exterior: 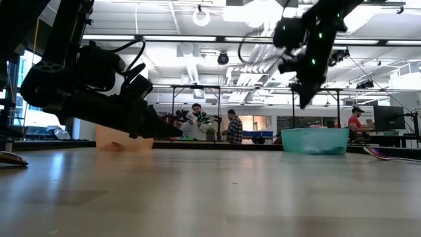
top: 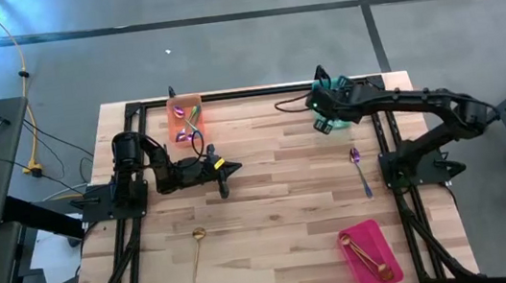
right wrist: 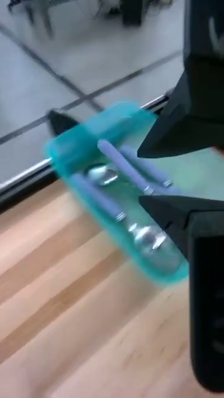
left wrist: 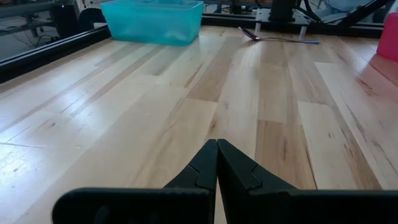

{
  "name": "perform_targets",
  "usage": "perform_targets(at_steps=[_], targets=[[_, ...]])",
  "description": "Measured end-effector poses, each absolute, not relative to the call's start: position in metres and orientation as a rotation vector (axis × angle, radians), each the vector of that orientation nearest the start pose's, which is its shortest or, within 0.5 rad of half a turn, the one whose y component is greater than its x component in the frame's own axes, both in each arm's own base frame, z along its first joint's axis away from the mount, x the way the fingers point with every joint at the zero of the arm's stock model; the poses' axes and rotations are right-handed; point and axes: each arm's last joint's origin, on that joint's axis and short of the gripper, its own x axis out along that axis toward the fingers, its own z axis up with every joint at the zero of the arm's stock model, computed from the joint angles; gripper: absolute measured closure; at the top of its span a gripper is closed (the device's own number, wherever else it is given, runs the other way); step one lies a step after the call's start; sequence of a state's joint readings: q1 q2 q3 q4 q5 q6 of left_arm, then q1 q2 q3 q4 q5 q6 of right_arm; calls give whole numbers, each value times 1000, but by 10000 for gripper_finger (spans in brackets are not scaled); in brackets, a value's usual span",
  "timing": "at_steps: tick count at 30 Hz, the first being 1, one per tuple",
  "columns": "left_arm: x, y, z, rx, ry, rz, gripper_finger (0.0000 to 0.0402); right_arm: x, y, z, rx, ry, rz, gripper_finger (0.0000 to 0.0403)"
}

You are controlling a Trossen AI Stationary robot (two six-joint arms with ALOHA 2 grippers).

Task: Sort silverware by color (type)
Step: Put the gold spoon into the pink bin

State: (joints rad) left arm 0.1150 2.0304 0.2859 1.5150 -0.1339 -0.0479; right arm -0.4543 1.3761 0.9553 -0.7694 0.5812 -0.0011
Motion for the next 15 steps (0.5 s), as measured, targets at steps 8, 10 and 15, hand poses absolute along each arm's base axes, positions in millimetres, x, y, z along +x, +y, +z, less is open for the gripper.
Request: perform_targets(at_steps=[8, 10, 15], targets=[[246, 32, 66, -45, 232, 253, 401, 229, -86, 240, 139, 942, -725, 355], [246, 32, 66, -45, 232, 253, 401, 235, -73, 229, 182, 846, -649, 382], [246, 30, 66, -47, 235, 180, 401, 247, -43, 197, 253, 531, -401, 393]])
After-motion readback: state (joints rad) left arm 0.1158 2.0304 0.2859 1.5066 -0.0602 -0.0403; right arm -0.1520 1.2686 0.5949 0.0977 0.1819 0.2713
